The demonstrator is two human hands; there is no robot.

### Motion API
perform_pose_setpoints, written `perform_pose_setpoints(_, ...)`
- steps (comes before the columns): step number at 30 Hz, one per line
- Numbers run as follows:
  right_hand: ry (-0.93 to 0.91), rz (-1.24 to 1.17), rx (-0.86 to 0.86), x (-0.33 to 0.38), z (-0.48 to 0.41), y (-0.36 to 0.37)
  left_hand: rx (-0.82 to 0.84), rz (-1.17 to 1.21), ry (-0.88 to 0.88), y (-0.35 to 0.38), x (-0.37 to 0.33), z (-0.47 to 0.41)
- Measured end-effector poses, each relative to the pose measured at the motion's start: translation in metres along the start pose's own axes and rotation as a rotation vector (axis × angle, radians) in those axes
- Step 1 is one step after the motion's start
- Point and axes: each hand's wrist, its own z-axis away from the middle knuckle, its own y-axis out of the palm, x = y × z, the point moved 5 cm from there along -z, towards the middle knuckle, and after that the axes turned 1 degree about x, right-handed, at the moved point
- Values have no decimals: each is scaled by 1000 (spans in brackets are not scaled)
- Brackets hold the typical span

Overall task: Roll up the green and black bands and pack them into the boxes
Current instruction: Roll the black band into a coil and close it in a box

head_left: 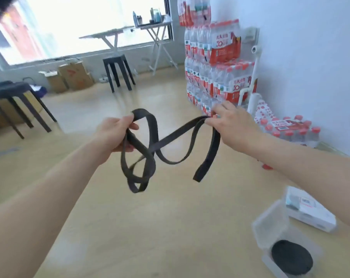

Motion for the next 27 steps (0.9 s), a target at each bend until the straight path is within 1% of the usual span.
perform_pose_setpoints(2,186,-61,142,-9,-16,-11,-52,93,4,-27,-25,27)
perform_pose_setpoints(3,249,-163,235,-6,-21,-14,-60,161,1,-36,-32,40)
perform_pose_setpoints(4,286,-339,328,1,-25,-13,-64,234,-5,-43,-36,52)
perform_pose_setpoints(6,322,-762,539,31,-24,-10,-5,367,7,-45,-35,66)
perform_pose_setpoints(7,306,-894,636,51,-20,-9,64,425,9,-41,-30,68)
perform_pose_setpoints(8,270,-944,703,72,-17,-9,127,476,-2,-36,-25,68)
perform_pose_setpoints(9,230,-959,732,91,-15,-8,191,516,-29,-30,-21,65)
perform_pose_setpoints(10,199,-980,732,111,-12,-6,252,554,-88,-24,-14,63)
perform_pose_setpoints(12,183,-1065,681,137,-8,0,342,559,-193,-9,-6,63)
perform_pose_setpoints(15,183,-1221,730,162,-5,14,474,560,-227,9,-5,66)
perform_pose_setpoints(17,233,-1318,730,169,-7,21,529,605,-223,13,-12,64)
perform_pose_setpoints(18,267,-1352,702,170,-9,21,520,635,-218,11,-15,61)
perform_pose_setpoints(20,310,-1400,674,168,-12,22,450,729,-215,3,-18,56)
perform_pose_setpoints(22,303,-1476,704,167,-11,20,366,861,-215,-8,-12,50)
perform_pose_setpoints(24,272,-1496,706,158,-12,12,305,913,-239,-21,1,46)
perform_pose_setpoints(25,274,-1463,694,150,-13,10,289,872,-251,-28,8,44)
perform_pose_setpoints(27,325,-1293,648,130,-16,12,282,667,-245,-41,20,42)
